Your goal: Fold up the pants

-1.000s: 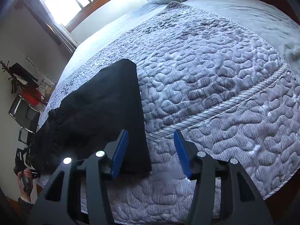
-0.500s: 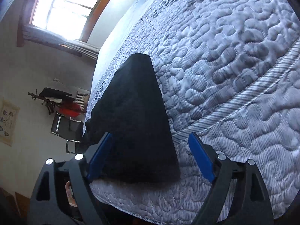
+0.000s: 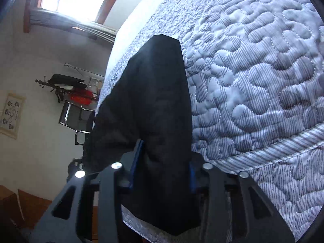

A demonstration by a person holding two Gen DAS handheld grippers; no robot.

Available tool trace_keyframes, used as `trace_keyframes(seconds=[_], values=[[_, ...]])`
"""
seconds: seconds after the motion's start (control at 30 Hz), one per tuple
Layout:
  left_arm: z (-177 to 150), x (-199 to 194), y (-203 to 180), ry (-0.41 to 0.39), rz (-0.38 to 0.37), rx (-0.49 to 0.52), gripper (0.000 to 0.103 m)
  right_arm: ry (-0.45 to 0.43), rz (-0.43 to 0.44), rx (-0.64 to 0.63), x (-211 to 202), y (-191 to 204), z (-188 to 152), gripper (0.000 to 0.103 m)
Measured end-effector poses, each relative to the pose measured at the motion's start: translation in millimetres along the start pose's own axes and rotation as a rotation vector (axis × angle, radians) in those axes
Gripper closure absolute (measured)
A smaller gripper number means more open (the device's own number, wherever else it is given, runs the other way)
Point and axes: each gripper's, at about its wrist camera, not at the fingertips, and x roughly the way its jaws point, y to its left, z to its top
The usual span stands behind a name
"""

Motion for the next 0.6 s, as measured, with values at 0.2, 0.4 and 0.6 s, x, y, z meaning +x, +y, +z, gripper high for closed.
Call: trace_keyframes(seconds=[0.2, 0.4, 0.6], values=[[-4.4, 4.3, -1.4, -0.018, -0.023, -0.007, 0.074, -0.002, -0.026, 0.014, 0.4, 1.2, -2.8, 0.069], [-7.6, -0.1, -14.2, -0.034, -0.064, -0.002, 0.089, -0.007, -0.064, 0.013, 15.6, 9.5, 0.6, 0.062], [-16.4, -7.1, -34.2, -0.077, -0.133, 0.038, 0.091, -0.005, -0.079, 0.021, 18.7, 7.6, -5.7, 0.057]])
